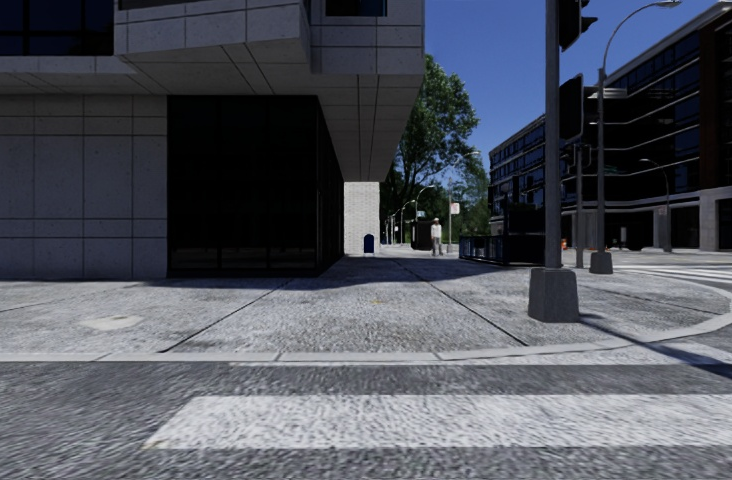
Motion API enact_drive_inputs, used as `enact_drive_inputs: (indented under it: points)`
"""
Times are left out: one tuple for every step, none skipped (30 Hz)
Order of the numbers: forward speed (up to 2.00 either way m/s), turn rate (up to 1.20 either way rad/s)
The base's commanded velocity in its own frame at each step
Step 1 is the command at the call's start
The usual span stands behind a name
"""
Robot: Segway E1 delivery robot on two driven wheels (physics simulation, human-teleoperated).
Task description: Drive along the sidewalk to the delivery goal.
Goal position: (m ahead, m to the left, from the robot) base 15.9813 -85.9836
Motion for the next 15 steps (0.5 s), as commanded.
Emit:
enact_drive_inputs:
  points:
    - [2.0,-0.21]
    - [2.0,-0.21]
    - [2.0,-0.23]
    - [2.0,-0.25]
    - [2.0,-0.25]
    - [2.0,-0.25]
    - [2.0,-0.25]
    - [2.0,-0.25]
    - [2.0,-0.25]
    - [2.0,-0.25]
    - [2.0,-0.25]
    - [2.0,-0.25]
    - [2.0,-0.25]
    - [2.0,-0.25]
    - [2.0,-0.25]
